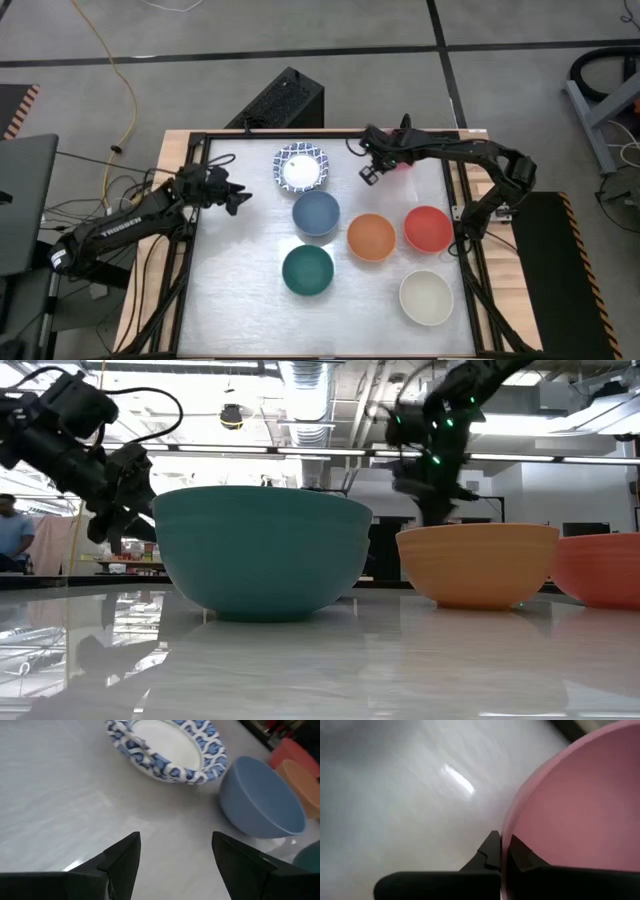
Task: Nest bowls inside each other
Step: Stack the pink bowl on top of the white bowl
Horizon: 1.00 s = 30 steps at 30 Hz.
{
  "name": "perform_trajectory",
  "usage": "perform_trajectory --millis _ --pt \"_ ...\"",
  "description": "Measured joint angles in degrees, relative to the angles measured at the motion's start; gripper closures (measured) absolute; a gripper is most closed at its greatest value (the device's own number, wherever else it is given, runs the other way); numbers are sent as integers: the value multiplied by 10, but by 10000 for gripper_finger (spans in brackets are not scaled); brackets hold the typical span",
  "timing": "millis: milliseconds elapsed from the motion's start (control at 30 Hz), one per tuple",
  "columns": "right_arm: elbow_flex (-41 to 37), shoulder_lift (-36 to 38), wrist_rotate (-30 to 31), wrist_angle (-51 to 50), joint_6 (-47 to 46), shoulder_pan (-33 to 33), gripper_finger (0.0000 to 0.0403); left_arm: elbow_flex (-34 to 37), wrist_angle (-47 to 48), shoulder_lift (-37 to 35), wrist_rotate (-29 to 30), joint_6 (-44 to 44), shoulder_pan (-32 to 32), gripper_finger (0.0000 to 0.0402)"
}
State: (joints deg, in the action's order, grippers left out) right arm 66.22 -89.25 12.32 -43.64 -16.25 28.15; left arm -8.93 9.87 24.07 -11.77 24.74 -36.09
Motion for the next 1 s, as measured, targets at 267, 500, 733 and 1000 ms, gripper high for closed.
perform_trajectory --millis 267,500,733,1000 --pt "71 0 -18 177 73 -60 394 82 -171 -32 -43 -25 66 167" --pt "89 -1 -93 306 251 -104 394 82 -240 -34 -75 -79 148 167" --pt "95 -70 -163 348 400 -109 394 82 -240 -34 -54 -101 205 167" --pt "298 -224 -172 138 446 -100 394 82 -228 -34 -32 -90 232 167"
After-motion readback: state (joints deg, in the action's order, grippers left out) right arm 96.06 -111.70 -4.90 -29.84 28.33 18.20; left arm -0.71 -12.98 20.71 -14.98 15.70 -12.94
